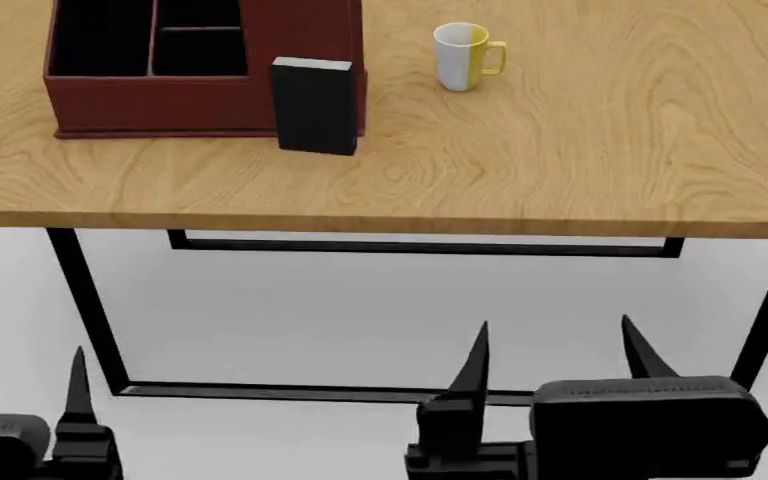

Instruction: Pick up the book and place it in the front compartment of the caddy.

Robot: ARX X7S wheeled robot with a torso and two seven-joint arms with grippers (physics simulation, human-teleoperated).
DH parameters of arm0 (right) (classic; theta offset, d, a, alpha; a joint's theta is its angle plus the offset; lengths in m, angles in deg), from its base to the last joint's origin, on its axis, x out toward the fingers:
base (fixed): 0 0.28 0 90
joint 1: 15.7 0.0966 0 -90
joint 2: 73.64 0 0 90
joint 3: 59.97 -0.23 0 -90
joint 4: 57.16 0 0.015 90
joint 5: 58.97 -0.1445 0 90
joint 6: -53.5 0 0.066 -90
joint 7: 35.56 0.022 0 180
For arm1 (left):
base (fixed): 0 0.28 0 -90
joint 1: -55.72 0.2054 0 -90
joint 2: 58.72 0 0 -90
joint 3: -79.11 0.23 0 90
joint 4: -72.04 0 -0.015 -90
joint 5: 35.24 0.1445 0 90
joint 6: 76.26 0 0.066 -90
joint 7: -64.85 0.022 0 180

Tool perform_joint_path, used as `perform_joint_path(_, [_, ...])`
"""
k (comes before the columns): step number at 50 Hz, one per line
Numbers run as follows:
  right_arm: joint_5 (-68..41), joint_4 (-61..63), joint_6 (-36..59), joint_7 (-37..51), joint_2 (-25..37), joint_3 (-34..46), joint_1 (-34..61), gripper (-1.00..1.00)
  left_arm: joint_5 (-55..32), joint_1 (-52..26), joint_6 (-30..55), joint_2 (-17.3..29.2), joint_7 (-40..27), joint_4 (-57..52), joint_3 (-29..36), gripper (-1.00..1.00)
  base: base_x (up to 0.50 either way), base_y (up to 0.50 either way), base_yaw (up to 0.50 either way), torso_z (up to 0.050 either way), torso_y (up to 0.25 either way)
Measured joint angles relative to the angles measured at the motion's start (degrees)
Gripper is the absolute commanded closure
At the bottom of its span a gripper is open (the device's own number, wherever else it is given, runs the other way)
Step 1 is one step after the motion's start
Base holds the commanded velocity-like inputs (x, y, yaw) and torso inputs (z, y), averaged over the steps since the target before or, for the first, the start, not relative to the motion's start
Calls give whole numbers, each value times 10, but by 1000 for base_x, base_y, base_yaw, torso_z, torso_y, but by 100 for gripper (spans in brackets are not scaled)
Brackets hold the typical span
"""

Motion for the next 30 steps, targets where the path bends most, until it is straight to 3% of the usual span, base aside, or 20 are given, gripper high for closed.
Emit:
perform_joint_path(11, [0,96,120,2,7,8,56,-100,-12,-30,122,13,7,-127,-10,-100,0,24,0,0,0])
perform_joint_path(30, [-2,151,193,6,16,25,92,-100,-18,-55,196,25,5,-203,-1,-100,0,481,0,0,0])
